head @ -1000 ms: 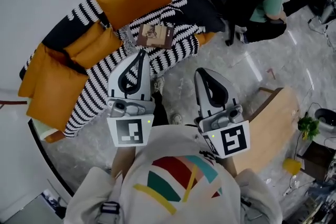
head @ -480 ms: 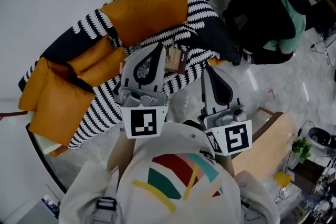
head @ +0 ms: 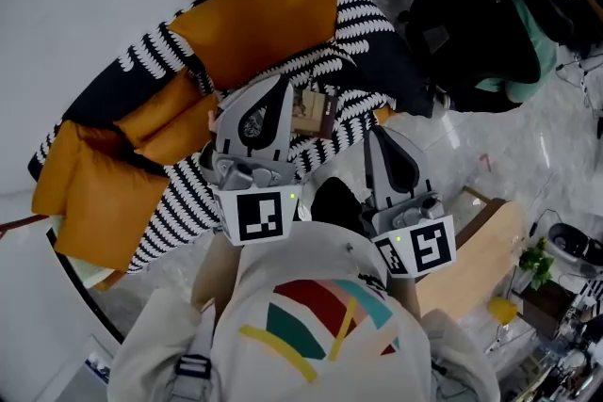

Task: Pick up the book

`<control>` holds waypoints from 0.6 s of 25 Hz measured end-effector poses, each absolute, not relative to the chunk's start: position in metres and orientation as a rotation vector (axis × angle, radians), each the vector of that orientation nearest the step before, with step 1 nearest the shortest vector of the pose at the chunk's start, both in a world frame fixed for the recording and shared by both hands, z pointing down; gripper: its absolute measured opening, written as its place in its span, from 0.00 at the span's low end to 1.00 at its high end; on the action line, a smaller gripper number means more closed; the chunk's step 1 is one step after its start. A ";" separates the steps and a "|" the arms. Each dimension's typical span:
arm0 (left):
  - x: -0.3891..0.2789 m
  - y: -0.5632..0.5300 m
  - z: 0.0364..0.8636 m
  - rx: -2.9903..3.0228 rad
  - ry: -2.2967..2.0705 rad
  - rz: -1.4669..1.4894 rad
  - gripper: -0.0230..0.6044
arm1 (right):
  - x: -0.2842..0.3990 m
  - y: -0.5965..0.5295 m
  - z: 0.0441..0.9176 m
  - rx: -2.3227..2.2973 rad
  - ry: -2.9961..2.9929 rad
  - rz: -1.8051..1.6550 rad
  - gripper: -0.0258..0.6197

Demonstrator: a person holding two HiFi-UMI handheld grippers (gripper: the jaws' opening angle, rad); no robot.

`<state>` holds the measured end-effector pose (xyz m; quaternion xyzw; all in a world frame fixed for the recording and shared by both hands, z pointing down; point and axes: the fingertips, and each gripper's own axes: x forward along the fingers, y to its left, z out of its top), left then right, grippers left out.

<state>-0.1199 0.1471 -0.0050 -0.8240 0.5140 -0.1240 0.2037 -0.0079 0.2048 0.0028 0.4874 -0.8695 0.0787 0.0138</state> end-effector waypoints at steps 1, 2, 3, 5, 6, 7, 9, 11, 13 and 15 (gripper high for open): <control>-0.118 0.144 -0.002 -2.309 1.431 -0.348 0.05 | -0.006 0.202 0.005 1.516 -2.703 0.257 0.06; -0.116 0.142 0.000 -2.321 1.431 -0.351 0.05 | -0.004 0.200 0.008 1.513 -2.697 0.270 0.06; -0.113 0.139 0.004 -2.333 1.432 -0.352 0.05 | -0.002 0.197 0.011 1.509 -2.692 0.285 0.06; -0.104 0.131 0.010 -2.352 1.431 -0.344 0.05 | 0.006 0.188 0.017 1.506 -2.697 0.319 0.06; -0.097 0.124 0.014 -2.358 1.423 -0.341 0.05 | 0.012 0.180 0.021 1.508 -2.710 0.343 0.06; -0.089 0.116 0.016 -2.360 1.410 -0.348 0.05 | 0.017 0.171 0.023 1.509 -2.730 0.374 0.06; -0.076 0.105 0.017 -2.353 1.393 -0.381 0.05 | 0.028 0.155 0.025 1.493 -2.780 0.442 0.06; -0.066 0.095 0.012 -2.331 1.407 -0.397 0.05 | 0.036 0.140 0.022 1.457 -2.825 0.461 0.06; -0.057 0.082 0.004 -2.308 1.426 -0.399 0.05 | 0.046 0.123 0.017 1.425 -2.851 0.437 0.06; -0.047 0.067 -0.003 -2.289 1.434 -0.391 0.05 | 0.056 0.104 0.012 1.407 -2.864 0.413 0.06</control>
